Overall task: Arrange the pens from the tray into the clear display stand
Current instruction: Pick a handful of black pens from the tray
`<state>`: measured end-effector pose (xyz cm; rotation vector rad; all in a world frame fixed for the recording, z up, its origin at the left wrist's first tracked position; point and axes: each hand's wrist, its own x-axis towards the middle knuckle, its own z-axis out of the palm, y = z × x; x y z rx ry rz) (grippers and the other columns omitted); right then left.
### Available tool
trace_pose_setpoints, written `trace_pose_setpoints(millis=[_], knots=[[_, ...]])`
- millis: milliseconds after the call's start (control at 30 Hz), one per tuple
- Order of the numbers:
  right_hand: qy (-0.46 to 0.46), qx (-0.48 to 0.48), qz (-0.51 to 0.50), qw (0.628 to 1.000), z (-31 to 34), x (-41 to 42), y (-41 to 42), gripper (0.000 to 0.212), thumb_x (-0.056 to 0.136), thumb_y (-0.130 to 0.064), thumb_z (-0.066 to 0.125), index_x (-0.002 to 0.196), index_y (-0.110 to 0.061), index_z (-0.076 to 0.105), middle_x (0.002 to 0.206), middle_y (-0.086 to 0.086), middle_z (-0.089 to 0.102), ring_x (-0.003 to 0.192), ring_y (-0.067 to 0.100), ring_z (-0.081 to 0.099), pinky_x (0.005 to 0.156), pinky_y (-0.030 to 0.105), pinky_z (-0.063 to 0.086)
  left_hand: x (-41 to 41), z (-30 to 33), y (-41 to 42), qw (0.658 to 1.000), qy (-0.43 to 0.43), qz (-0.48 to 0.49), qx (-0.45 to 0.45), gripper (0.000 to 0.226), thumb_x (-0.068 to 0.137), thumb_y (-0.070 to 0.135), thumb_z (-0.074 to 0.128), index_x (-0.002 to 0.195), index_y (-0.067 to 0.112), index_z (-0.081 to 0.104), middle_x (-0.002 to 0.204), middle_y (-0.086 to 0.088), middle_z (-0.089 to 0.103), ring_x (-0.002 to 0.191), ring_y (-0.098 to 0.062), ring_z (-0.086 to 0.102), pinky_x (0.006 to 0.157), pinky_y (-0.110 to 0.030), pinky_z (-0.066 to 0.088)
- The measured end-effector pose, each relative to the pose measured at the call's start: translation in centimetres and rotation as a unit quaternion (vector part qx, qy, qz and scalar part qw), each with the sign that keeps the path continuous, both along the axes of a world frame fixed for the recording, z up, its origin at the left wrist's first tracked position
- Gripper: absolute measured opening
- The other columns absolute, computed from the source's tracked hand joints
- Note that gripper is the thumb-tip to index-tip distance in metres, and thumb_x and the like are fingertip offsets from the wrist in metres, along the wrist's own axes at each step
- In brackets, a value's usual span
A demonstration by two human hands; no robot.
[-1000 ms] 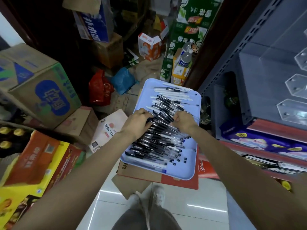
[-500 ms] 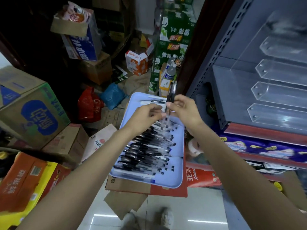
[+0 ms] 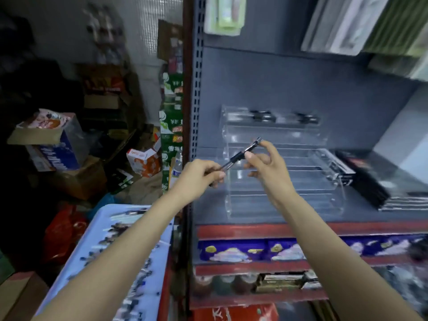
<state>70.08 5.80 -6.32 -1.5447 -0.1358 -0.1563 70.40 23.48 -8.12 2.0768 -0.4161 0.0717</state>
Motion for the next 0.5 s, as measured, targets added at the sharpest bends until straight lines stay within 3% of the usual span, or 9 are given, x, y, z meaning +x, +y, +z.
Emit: trace_pose_setpoints(millis=[133,267,400,500], knots=[[-0.030,0.044,0.022,0.998,2.2,2.1,-8.5,0.008,0.094,-0.011,0.052,0.096,-0.018,0.054,0.080,0.004,0.067,0.064,0.009,0.063,0.061,0.018,0.052,2.4,2.2,-7.3,0.999,-0.021,0.018,0.017,0.008,0.088,0.015,0.062,0.082,0.015,0.068,0.071,0.002,0.067,0.067,-0.011,0.064,0.074,-0.028,0.052],[-0.025,0.058,0.045,0.997,3.7,4.7,-14.5,0.014,0.089,0.001,0.055,0.080,-0.010,0.056,0.064,-0.002,0.065,0.063,0.008,0.066,0.067,0.016,0.055,4.2,4.2,-11.8,0.995,-0.053,0.060,0.061,0.011,0.088,0.022,0.063,0.089,0.014,0.071,0.073,0.007,0.065,0.069,-0.003,0.059,0.069,-0.021,0.043],[-0.038,0.052,0.034,0.997,4.4,7.8,-17.0,0.018,0.088,0.007,0.054,0.079,-0.009,0.056,0.072,0.005,0.063,0.064,0.010,0.068,0.069,0.016,0.055,5.4,6.0,-13.5,0.966,-0.153,0.183,0.099,0.017,0.087,0.018,0.063,0.098,0.007,0.072,0.093,-0.007,0.064,0.087,-0.018,0.055,0.077,-0.022,0.037],[-0.047,0.058,-0.017,0.997,4.4,10.2,-17.7,0.021,0.087,0.010,0.053,0.078,-0.010,0.053,0.077,0.008,0.060,0.061,0.007,0.067,0.069,0.015,0.056,6.2,6.4,-13.5,0.948,-0.168,0.243,0.115,0.017,0.089,0.015,0.061,0.098,0.004,0.071,0.094,-0.014,0.064,0.086,-0.020,0.054,0.075,-0.025,0.035]])
